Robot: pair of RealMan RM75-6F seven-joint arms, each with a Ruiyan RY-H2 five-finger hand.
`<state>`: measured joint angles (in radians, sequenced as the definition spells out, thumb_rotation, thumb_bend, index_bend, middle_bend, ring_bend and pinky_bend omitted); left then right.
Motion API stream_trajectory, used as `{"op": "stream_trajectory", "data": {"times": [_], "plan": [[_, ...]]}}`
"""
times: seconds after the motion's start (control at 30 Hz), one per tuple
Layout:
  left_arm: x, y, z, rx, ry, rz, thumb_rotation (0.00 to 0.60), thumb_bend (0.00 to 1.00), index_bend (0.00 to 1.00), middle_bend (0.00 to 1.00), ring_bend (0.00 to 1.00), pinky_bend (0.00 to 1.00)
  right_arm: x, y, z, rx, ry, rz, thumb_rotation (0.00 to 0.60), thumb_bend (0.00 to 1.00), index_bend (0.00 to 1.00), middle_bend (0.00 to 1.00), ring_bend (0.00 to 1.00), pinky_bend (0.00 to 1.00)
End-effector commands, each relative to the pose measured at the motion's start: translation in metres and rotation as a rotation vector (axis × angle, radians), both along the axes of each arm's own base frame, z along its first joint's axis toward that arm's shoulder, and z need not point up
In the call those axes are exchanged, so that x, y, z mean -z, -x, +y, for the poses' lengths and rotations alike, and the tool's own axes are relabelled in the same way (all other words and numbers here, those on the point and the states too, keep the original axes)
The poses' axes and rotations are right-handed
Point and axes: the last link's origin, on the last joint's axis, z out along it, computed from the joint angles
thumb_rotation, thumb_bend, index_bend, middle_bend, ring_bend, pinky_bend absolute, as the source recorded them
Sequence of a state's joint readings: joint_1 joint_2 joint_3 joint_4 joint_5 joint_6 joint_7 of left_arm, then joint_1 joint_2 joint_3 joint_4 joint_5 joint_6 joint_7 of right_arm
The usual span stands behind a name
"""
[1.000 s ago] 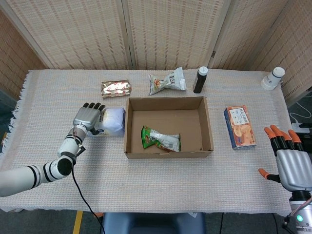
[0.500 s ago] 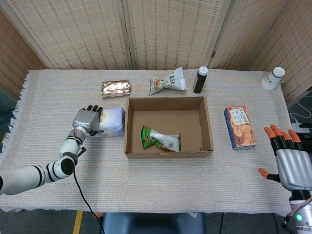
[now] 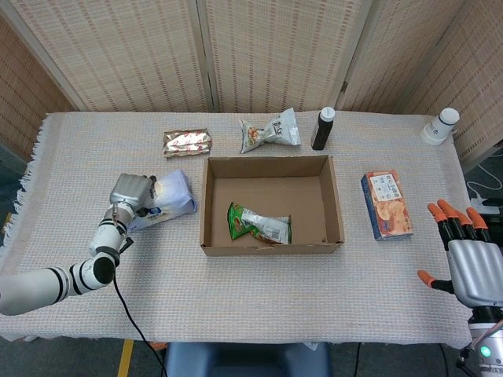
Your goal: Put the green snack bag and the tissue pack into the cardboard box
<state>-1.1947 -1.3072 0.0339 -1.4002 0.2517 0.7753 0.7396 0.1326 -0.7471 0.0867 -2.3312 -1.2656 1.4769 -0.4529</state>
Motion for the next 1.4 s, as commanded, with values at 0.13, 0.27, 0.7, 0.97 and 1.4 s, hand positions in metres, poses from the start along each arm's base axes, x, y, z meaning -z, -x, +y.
{"op": "stream_trajectory", "data": {"times": [0.13,0.27,0.7,0.97,1.4], "plan": [[-0.039,-0.029,0.006,0.093,-0.067,0.043,0.600,0.36,0.59,0.67,0.58,0.67,-0.001,0.000,0.000,0.003,0.000,-0.005,0.600,0.00,0.06,0.01,0.00,0.00],[-0.060,-0.049,0.005,0.156,-0.107,0.070,0.600,0.39,0.65,0.73,0.63,0.70,-0.002,-0.002,0.001,-0.003,0.000,-0.009,0.600,0.00,0.06,0.01,0.00,0.00],[-0.086,-0.143,-0.011,0.342,-0.179,0.000,0.600,0.39,0.69,0.77,0.67,0.73,-0.006,-0.003,0.002,-0.003,0.003,-0.023,0.600,0.00,0.06,0.01,0.00,0.00],[-0.072,-0.224,-0.031,0.448,-0.158,-0.110,0.600,0.35,0.68,0.77,0.67,0.73,-0.010,-0.004,0.003,-0.001,0.011,-0.033,0.600,0.00,0.06,0.01,0.00,0.00],[0.000,-0.276,-0.056,0.443,-0.105,-0.291,0.600,0.35,0.69,0.77,0.67,0.73,-0.019,-0.004,0.007,-0.010,0.023,-0.059,0.600,0.00,0.06,0.01,0.00,0.00]]}}
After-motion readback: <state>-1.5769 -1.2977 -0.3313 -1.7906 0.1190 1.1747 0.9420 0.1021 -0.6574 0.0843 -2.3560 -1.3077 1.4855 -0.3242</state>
